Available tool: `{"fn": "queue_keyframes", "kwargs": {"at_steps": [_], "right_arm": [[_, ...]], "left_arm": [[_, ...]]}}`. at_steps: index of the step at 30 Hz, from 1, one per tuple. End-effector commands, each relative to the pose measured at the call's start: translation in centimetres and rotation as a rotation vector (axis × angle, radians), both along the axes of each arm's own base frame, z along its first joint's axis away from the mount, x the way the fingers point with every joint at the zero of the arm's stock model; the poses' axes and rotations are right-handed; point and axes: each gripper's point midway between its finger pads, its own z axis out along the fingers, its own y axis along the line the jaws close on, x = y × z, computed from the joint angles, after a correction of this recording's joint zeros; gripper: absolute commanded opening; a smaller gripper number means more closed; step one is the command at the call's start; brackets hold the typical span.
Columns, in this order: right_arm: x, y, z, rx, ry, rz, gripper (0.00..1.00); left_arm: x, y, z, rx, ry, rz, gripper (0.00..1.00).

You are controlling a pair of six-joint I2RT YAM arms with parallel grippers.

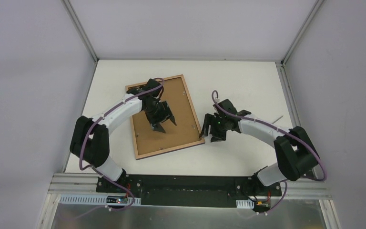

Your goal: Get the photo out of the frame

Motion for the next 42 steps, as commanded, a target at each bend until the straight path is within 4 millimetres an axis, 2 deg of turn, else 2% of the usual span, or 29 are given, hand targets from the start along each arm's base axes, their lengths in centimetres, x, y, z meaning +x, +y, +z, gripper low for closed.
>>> {"fn": "queue_keyframes", "kwargs": {"at_steps": [1, 10, 14, 18, 21, 23, 34, 38, 42], "right_arm": [[1.7, 2.2, 0.1, 0.013, -0.057, 0.077, 0.65], [3.0, 2.9, -2.2, -0.121, -0.146, 0.122, 0.42], [3.5, 2.9, -2.9, -0.138, -0.167, 0.11, 0.27], [3.8, 3.0, -2.8, -0.148, -0.193, 0.137, 0.11], [3.8, 3.2, -1.8, -0.14, -0.234, 0.177, 0.03], [3.7, 3.3, -0.8, -0.132, -0.268, 0.198, 0.0], [3.4, 3.3, 4.5, -0.101, -0.421, 0.225, 0.0], [3.1, 3.4, 5.5, -0.099, -0.453, 0.228, 0.0], [3.0, 3.3, 6.0, -0.134, -0.499, 0.225, 0.0]], "left_arm": [[2.5, -2.4, 1.8, -0.063, 0.01, 0.097, 0.62], [6.5, -4.8, 1.2, -0.067, 0.058, 0.208, 0.62], [7.6, -5.0, 0.2, -0.039, 0.062, 0.225, 0.63], [8.5, -5.3, -0.4, -0.029, 0.056, 0.21, 0.63], [9.2, -5.6, -0.4, -0.021, 0.033, 0.197, 0.65], [9.6, -5.9, -0.3, -0.013, 0.016, 0.191, 0.66], [12.4, -8.1, 1.5, -0.009, -0.092, 0.195, 0.67], [13.5, -9.0, 2.1, -0.033, -0.103, 0.198, 0.67], [14.0, -9.3, 1.8, -0.032, -0.094, 0.218, 0.65]]}}
